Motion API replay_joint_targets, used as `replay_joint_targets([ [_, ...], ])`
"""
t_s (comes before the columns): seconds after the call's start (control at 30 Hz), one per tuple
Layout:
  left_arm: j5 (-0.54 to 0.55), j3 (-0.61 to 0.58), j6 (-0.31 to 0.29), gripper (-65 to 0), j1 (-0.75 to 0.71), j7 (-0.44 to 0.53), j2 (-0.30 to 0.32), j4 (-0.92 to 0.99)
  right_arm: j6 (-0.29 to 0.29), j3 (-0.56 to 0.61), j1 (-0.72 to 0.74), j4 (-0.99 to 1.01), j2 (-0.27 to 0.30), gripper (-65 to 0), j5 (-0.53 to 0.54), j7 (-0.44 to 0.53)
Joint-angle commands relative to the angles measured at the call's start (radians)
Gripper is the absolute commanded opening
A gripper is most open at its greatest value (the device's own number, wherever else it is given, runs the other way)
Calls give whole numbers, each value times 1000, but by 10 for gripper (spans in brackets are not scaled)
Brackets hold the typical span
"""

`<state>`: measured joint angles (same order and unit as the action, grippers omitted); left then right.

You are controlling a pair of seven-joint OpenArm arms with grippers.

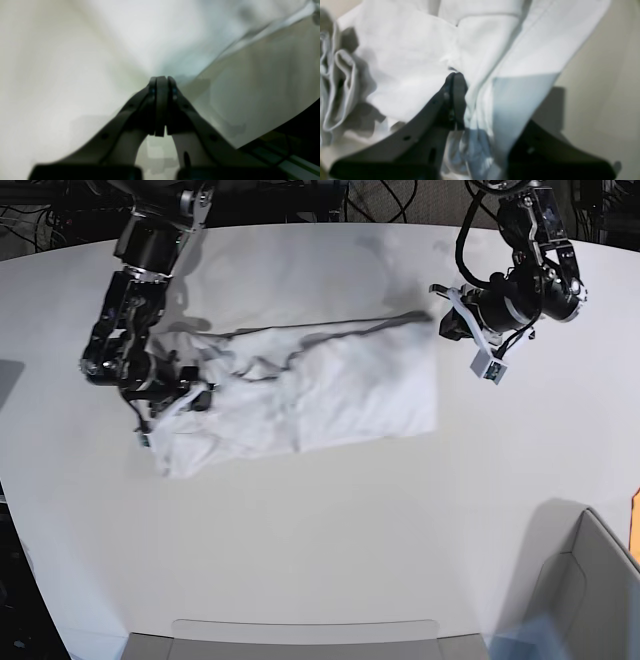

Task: Fold the T-shirt properly
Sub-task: 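Grasp the strip end with the right gripper and pull it inward, then bring both grippers together over the shirt, gathering it into a bundle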

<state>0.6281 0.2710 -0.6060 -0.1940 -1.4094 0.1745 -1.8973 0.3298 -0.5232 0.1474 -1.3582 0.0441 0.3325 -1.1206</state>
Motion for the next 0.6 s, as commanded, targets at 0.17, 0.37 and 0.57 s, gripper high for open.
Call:
replay_joint_targets([
  [0.17, 11, 4, -2, -650, -9, 13, 29, -15, -234, 123, 8, -175, 99, -650, 18, 1],
  [0.37, 9, 4, -2, -650, -9, 13, 30, -15, -504, 446, 19, -389, 152, -650, 20, -123],
  [0.57, 9, 3, -2, -650, -9, 13, 30, -15, -734, 748, 111, -382, 144, -650, 20, -194],
])
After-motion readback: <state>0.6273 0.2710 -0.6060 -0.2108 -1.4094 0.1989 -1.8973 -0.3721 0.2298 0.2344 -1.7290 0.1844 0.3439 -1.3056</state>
